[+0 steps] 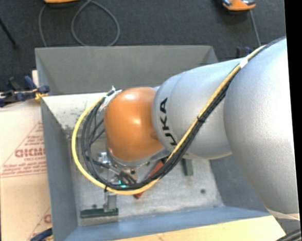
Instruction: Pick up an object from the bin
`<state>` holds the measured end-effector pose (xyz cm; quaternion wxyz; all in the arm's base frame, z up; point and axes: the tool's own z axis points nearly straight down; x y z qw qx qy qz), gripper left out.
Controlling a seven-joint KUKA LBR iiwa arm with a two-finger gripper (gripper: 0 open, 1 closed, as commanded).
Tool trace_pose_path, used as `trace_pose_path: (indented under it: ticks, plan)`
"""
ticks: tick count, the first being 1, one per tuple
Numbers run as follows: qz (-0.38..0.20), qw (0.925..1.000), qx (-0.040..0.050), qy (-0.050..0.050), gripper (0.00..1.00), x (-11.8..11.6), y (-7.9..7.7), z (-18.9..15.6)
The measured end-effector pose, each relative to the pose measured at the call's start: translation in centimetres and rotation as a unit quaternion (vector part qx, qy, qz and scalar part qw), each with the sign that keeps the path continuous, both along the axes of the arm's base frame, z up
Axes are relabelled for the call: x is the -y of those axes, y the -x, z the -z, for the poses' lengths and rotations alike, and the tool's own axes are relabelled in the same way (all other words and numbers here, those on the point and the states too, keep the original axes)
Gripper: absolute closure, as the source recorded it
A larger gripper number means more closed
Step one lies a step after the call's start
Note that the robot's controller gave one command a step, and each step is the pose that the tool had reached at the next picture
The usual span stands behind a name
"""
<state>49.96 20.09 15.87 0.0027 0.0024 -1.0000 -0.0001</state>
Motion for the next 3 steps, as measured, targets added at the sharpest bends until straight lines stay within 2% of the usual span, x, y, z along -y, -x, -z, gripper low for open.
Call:
trace_pose_path:
  ticks: [1,2,3]
  plan:
    - [0.046,0.9989,0.0,0.002,0.0,7.8,0.4,9.3]
    - [0.051,0.9987,0.0028,0.003,0.0,15.7,0.6,7.6]
    - [0.05,0.9987,0.0025,0.0,1.0,15.1,0.6,7.7]
